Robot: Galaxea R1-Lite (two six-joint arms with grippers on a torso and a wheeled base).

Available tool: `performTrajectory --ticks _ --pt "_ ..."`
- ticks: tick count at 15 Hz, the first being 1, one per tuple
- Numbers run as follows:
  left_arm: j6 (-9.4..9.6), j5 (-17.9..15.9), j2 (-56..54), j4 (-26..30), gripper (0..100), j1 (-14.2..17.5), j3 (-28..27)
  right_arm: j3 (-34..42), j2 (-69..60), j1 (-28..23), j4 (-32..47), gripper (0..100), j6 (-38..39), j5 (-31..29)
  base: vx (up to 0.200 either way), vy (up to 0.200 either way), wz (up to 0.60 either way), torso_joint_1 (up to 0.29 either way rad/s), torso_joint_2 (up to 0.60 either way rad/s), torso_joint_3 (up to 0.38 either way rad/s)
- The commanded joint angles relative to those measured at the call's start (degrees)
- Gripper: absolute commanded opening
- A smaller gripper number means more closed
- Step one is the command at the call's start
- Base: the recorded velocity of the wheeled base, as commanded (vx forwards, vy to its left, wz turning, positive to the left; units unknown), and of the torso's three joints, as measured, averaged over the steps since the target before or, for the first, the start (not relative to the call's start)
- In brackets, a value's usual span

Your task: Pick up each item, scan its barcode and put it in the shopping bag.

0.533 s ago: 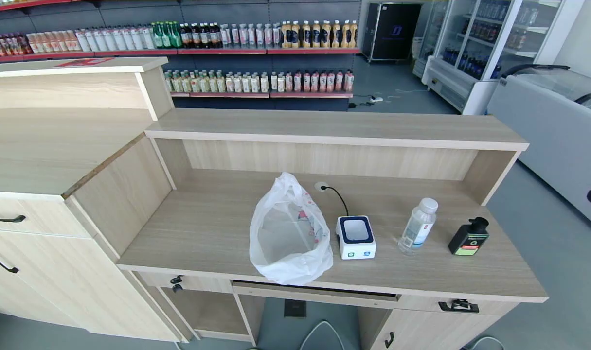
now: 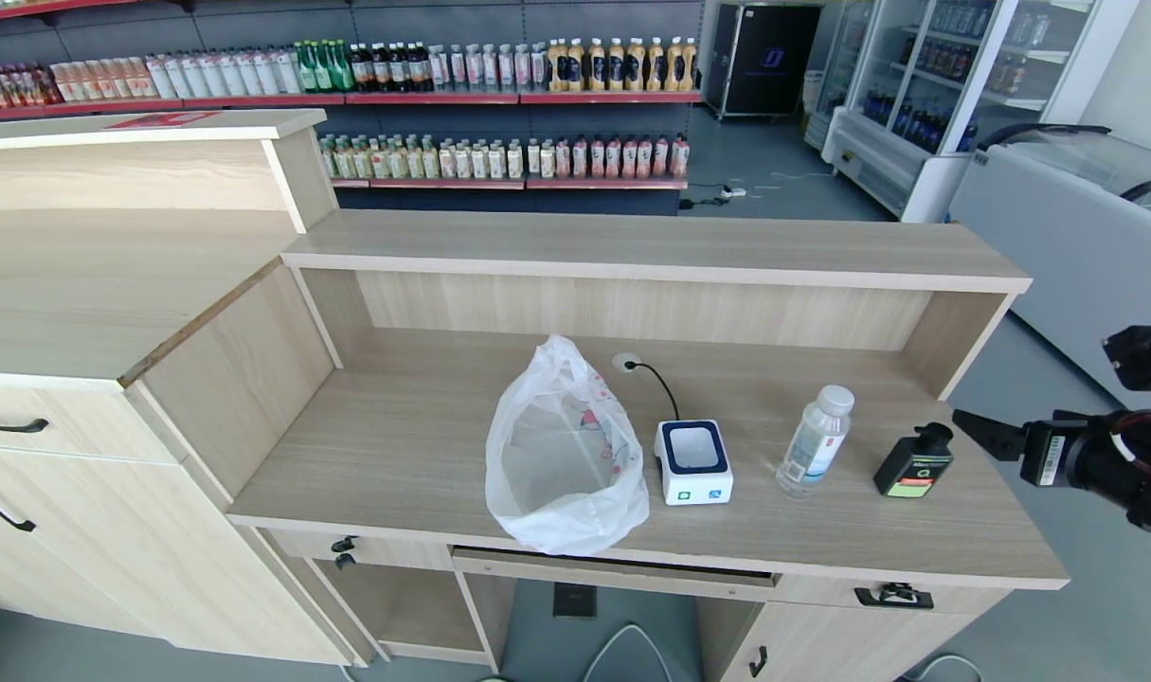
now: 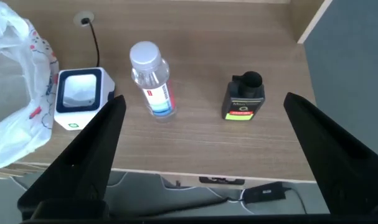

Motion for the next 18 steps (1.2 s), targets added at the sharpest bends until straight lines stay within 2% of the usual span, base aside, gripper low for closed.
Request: performTrajectory --ticks 1,4,12,14,18 --pt "-0.01 0.01 0.06 0.00 100 -0.01 0.00 0.65 9.58 -2.22 -3.45 100 -1.60 0.06 0.000 0.000 0.00 0.000 0.00 0.000" --pt "-0.01 0.01 0.06 0.00 100 -0.01 0.00 0.47 19.07 -2.48 -13.82 100 -3.18 -0.12 0.000 0.000 0.00 0.000 0.00 0.000" --pt "-0.01 0.01 0.06 0.00 100 -0.01 0.00 -5.68 36.21 2.53 -28.58 100 -3.71 2.17 0.000 0.000 0.00 0.000 0.00 0.000" --pt "-0.01 0.01 0.06 0.00 100 -0.01 0.00 -6.65 38.67 4.46 -30.69 100 -3.80 4.10 0.000 0.000 0.00 0.000 0.00 0.000" --pt "-0.01 0.01 0.06 0.00 100 -0.01 0.00 -9.28 41.49 7.36 -31.84 100 -3.89 4.10 0.000 0.000 0.00 0.000 0.00 0.000"
